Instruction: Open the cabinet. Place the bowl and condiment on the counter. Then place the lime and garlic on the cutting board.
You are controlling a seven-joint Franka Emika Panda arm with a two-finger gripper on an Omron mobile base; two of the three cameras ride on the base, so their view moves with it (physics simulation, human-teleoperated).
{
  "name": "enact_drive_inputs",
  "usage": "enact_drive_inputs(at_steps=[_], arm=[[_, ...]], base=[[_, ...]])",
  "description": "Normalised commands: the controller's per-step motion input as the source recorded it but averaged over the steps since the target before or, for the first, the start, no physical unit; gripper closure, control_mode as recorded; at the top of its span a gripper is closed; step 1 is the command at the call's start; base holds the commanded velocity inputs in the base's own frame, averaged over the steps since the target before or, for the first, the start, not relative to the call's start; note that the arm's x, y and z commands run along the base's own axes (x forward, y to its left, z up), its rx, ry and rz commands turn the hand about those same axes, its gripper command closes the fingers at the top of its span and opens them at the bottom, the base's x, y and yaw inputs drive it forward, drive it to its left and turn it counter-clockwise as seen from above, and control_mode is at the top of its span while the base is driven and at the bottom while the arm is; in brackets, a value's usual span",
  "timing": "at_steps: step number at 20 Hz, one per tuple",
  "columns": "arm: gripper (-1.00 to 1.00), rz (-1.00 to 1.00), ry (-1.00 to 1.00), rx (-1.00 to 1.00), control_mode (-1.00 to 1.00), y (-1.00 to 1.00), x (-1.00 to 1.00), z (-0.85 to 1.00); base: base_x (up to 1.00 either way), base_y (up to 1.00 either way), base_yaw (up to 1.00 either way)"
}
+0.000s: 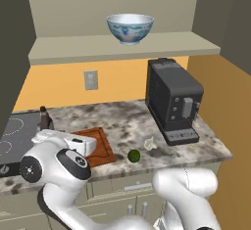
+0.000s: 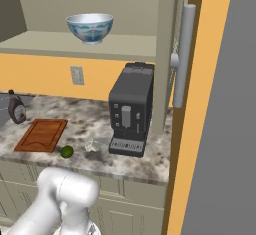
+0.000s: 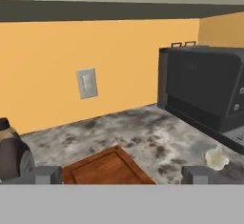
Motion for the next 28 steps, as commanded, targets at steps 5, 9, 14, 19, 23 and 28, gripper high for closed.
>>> enact_drive_inputs(at_steps=[5, 9, 14, 19, 23, 28], arm=[[-1.00, 0.00, 0.01, 0.11, -1.00, -0.69, -0.25, 0.48], [-1.00, 0.00, 0.00, 0.11, -1.00, -0.71, -0.21, 0.51], [-1.00, 0.00, 0.00, 0.07, -1.00, -0.63, -0.10, 0.47], [-1.00, -0.02, 0.01, 0.05, -1.00, -0.35, -0.03, 0.49], [-1.00, -0.07, 0.00, 0.04, -1.00, -0.19, 0.00, 0.49], [-1.00, -0.10, 0.00, 0.05, -1.00, -0.09, -0.03, 0.45]], base=[[0.00, 0.00, 0.00], [0.00, 0.00, 0.00], [0.00, 0.00, 0.00], [0.00, 0.00, 0.00], [0.00, 0.00, 0.00], [0.00, 0.00, 0.00]])
